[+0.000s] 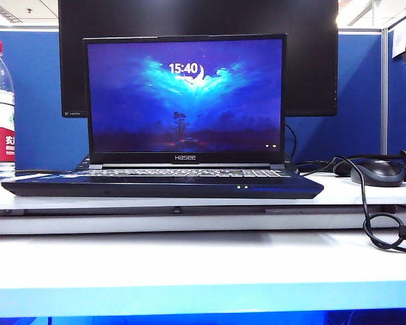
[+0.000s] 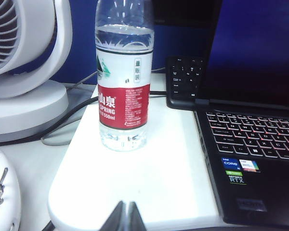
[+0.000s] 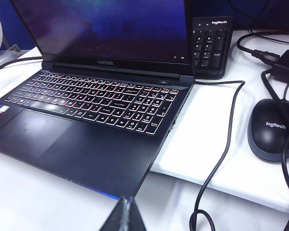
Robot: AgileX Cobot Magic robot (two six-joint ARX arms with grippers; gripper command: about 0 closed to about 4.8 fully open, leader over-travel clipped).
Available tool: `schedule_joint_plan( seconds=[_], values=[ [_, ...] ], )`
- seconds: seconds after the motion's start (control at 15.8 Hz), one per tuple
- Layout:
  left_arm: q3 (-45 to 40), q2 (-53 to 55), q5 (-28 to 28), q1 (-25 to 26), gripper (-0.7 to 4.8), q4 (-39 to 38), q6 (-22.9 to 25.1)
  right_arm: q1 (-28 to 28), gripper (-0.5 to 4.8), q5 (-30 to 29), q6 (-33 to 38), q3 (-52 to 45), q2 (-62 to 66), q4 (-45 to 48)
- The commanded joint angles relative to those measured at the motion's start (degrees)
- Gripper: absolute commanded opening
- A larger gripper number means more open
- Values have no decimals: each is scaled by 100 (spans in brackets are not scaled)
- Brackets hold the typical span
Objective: Open the lid of the black laptop.
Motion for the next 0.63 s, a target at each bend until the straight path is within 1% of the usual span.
schedule_joint_plan(
  seconds=[0.06, 0.63],
  values=[
    [0, -13, -13, -13, 22, 70, 46, 0, -1, -15, 2, 15, -2, 90],
    [0, -13, 22, -68, 22, 70, 15, 2, -1, -15, 2, 15, -2, 90]
  ],
)
